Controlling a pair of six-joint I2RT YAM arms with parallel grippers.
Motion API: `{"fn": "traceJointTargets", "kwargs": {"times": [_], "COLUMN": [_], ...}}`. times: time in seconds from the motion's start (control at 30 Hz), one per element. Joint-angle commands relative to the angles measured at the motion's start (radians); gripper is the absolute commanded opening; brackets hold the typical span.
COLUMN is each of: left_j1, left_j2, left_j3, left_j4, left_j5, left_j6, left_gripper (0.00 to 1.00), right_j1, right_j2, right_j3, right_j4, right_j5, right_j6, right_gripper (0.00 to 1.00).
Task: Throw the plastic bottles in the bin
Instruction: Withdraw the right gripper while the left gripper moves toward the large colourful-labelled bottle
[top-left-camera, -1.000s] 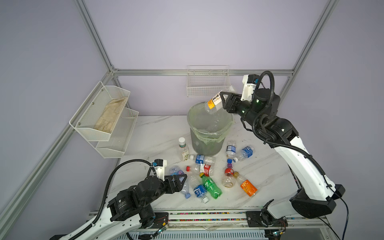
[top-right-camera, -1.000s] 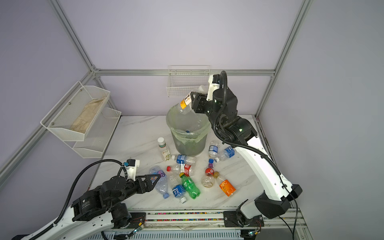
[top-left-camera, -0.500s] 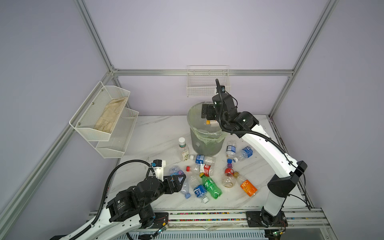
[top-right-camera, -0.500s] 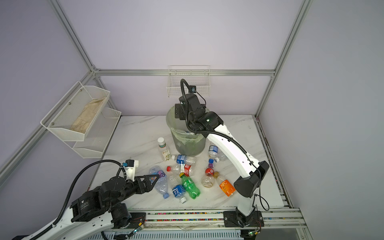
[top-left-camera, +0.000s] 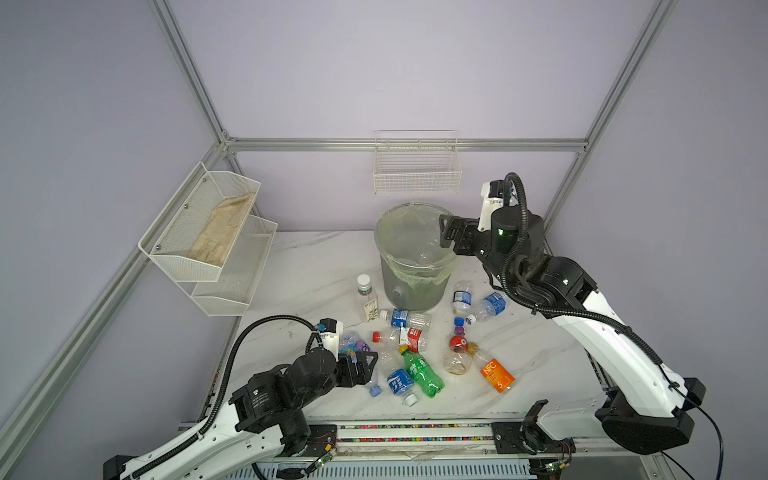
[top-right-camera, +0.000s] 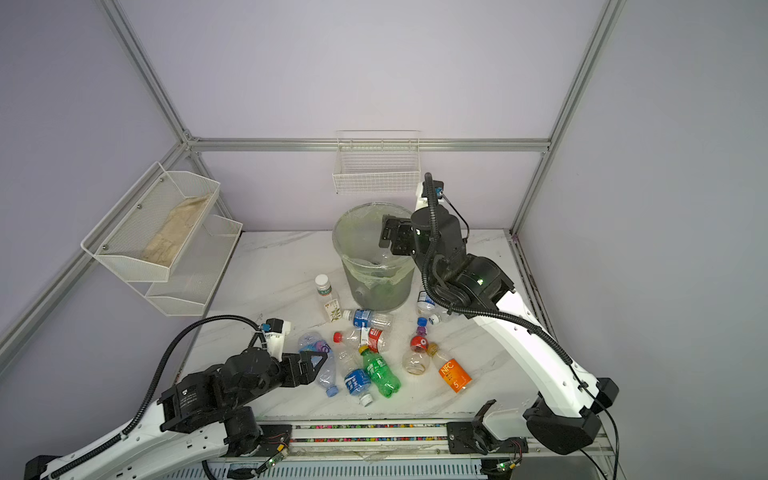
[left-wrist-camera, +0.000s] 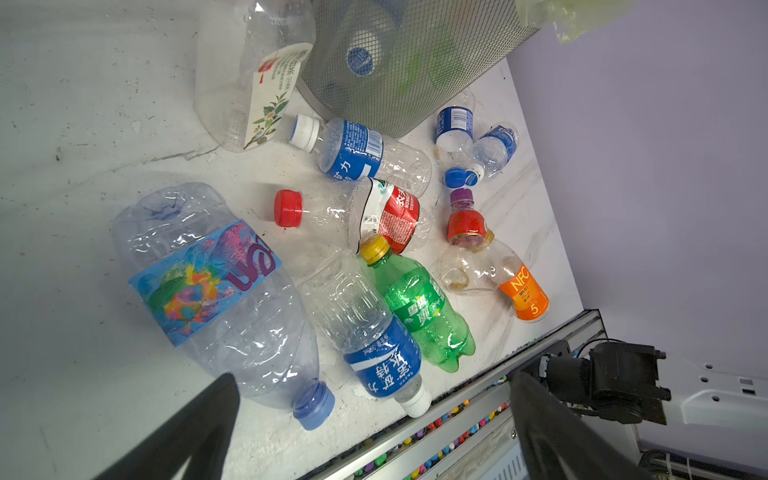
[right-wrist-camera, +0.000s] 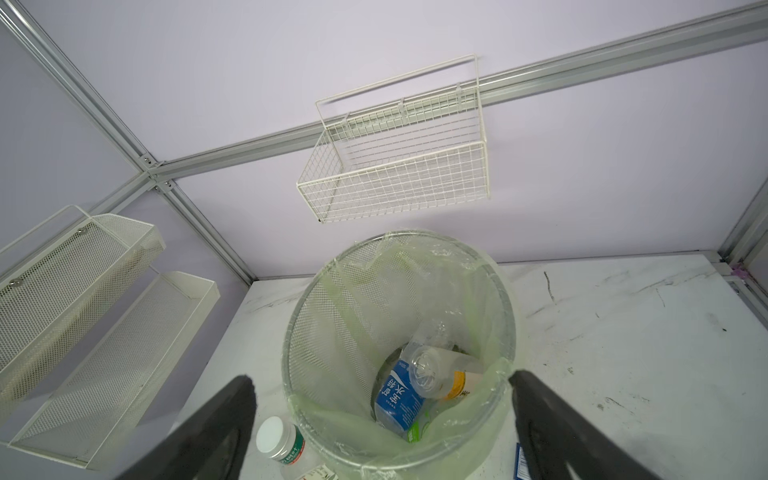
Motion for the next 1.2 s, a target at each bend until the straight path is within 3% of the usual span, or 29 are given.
{"fn": "traceJointTargets", "kwargs": {"times": [0.0, 0.33, 0.7, 0.9, 1.07, 1.17], "left_j1": [-0.027, -0.158, -0.19, -0.191, -0.186, -0.147], "left_j2": [0.032, 0.294, 0.453, 0.408, 0.28, 0.176], "left_j3": [0.042, 0.145, 0.191, 0.152, 0.097, 0.051], "left_j4": [0.01, 0.054, 0.065, 0.062, -0.023, -0.05], "left_j5": [-0.02, -0.09, -0.089, -0.132, -0.23, -0.221], "left_j6": [0.014, 0.034, -0.023, -0.074, -0.145, -0.171], "left_gripper": [1.0, 1.0, 0.96, 0.91, 0.83, 0.82], "right_j1": [-0.001, -0.001, -0.001, 0.0, -0.001, -0.001], "right_j2": [-0.093, -0.299, -0.418, -0.451, -0.454, -0.454], "right_j3": [-0.08, -0.331, -0.433, -0.493, -0.525, -0.537], "right_j4": [0.035, 0.02, -0.01, -0.009, -0.009, 0.0], "right_j5": [0.004, 0.014, 0.016, 0.01, -0.001, -0.006], "right_j6": [0.048, 0.182, 0.25, 0.282, 0.298, 0.3], "right_gripper": [0.98, 0.98, 0.98, 0.97, 0.97, 0.98]}}
